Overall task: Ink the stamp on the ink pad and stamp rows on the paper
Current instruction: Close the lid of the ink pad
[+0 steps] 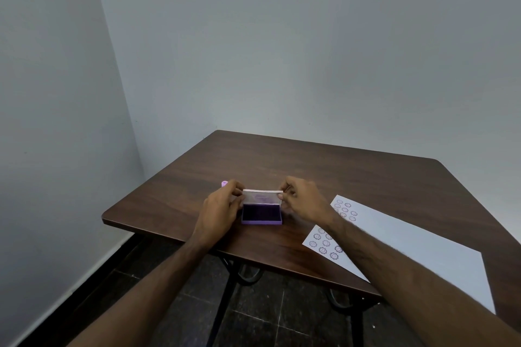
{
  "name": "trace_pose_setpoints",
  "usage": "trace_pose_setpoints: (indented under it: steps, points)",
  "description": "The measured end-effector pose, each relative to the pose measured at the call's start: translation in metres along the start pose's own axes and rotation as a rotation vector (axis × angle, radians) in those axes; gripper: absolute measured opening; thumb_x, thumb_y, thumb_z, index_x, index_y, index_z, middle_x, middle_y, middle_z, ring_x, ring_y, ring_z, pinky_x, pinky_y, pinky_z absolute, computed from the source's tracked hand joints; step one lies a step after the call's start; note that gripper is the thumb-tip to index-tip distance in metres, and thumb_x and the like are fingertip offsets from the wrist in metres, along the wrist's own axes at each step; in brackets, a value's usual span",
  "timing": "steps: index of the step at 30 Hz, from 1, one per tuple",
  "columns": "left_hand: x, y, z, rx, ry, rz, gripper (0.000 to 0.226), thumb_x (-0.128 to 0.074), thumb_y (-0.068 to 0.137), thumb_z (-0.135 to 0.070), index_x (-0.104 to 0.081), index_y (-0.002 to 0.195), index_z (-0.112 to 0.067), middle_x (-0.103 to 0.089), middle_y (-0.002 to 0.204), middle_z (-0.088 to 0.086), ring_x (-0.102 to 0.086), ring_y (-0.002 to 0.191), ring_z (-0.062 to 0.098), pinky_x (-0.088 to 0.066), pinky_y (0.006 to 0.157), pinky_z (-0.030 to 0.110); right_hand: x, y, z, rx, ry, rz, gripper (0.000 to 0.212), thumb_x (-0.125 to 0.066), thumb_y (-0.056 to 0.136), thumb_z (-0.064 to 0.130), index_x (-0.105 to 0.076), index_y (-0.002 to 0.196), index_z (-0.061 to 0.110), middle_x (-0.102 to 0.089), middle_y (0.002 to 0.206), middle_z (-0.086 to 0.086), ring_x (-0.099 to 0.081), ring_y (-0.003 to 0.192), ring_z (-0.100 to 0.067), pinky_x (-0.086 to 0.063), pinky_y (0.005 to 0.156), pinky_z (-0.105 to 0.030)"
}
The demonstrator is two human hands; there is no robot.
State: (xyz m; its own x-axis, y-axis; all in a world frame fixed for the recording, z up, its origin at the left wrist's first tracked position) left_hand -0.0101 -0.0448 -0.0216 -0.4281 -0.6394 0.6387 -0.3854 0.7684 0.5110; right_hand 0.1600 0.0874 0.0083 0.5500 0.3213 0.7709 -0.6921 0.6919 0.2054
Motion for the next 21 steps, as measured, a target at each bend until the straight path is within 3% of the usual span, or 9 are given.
trace_pose_setpoints:
  steps: [4, 6, 8, 11, 16, 19, 21]
  points:
    - [0.001, -0.002, 0.002, -0.013, 0.037, 0.005, 0.014, -0.06, 0.096, -0.016, -0.058, 0.103, -0.027, -0.064, 0.096, -0.016, -0.062, 0.076, -0.006, -0.048, 0.065, 0.007, 0.0, -0.001, 0.0, 0.014, -0.027, 0.032, 0.014, -0.063, 0.096, 0.023, -0.067, 0.107, 0.016, -0.071, 0.109, -0.003, -0.063, 0.091, -0.011, -0.046, 0.066, -0.016]
    - [0.001, -0.004, 0.004, -0.028, 0.042, 0.021, 0.013, -0.057, 0.096, -0.012, -0.059, 0.096, -0.026, -0.068, 0.092, -0.014, -0.064, 0.078, -0.004, -0.046, 0.075, 0.006, 0.0, -0.004, 0.0, 0.026, -0.044, 0.09, 0.017, -0.063, 0.095, 0.023, -0.069, 0.109, 0.016, -0.072, 0.109, -0.002, -0.066, 0.094, -0.015, -0.054, 0.075, -0.024]
    - [0.0, -0.007, 0.006, -0.053, 0.038, 0.072, 0.014, -0.054, 0.095, -0.01, -0.061, 0.094, -0.022, -0.073, 0.095, -0.007, -0.067, 0.087, 0.004, -0.05, 0.084, 0.02, 0.0, -0.008, -0.001, 0.061, -0.065, 0.144, 0.019, -0.065, 0.093, 0.022, -0.072, 0.111, 0.018, -0.073, 0.11, -0.001, -0.068, 0.098, -0.016, -0.054, 0.084, -0.028]
    - [0.002, -0.013, 0.007, -0.106, 0.059, 0.163, 0.017, -0.055, 0.09, -0.011, -0.063, 0.1, -0.022, -0.072, 0.103, -0.006, -0.068, 0.096, 0.013, -0.053, 0.084, 0.036, -0.004, -0.014, -0.002, 0.125, -0.093, 0.221, 0.028, -0.07, 0.09, 0.017, -0.07, 0.118, 0.018, -0.07, 0.121, -0.001, -0.067, 0.105, -0.012, -0.053, 0.091, -0.025]
    - [0.006, -0.018, 0.006, -0.2, 0.18, 0.265, 0.026, -0.06, 0.082, -0.03, -0.06, 0.108, -0.032, -0.067, 0.115, -0.013, -0.064, 0.103, 0.013, -0.05, 0.085, 0.04, -0.006, -0.016, -0.003, 0.205, -0.231, 0.296, 0.044, -0.076, 0.085, 0.022, -0.064, 0.126, 0.016, -0.061, 0.125, -0.005, -0.062, 0.11, -0.018, -0.053, 0.096, -0.034]
    - [0.003, -0.017, 0.007, -0.219, 0.263, 0.314, 0.034, -0.059, 0.081, -0.048, -0.055, 0.114, -0.037, -0.062, 0.127, -0.016, -0.059, 0.111, 0.009, -0.045, 0.091, 0.038, -0.008, -0.014, -0.002, 0.252, -0.297, 0.309, 0.042, -0.074, 0.085, 0.029, -0.063, 0.124, 0.017, -0.058, 0.124, -0.004, -0.058, 0.11, -0.018, -0.051, 0.094, -0.035]
    - [0.0, -0.015, 0.009, -0.219, 0.273, 0.337, 0.039, -0.058, 0.083, -0.058, -0.053, 0.116, -0.038, -0.062, 0.124, -0.017, -0.058, 0.108, 0.007, -0.044, 0.092, 0.038, -0.011, -0.011, -0.002, 0.266, -0.324, 0.303, 0.039, -0.074, 0.086, 0.031, -0.063, 0.121, 0.017, -0.06, 0.125, -0.003, -0.058, 0.11, -0.019, -0.05, 0.093, -0.035]
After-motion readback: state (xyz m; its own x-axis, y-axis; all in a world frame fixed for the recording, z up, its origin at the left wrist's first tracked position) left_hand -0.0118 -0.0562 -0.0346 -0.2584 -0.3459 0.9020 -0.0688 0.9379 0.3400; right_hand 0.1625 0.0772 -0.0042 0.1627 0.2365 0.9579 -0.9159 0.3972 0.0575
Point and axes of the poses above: each hand's wrist, its own y-axis towards the middle knuckle, its own x-axis out of the back of the hand, z = x × y, the point moved 4 cm from there along y, towards the middle knuckle
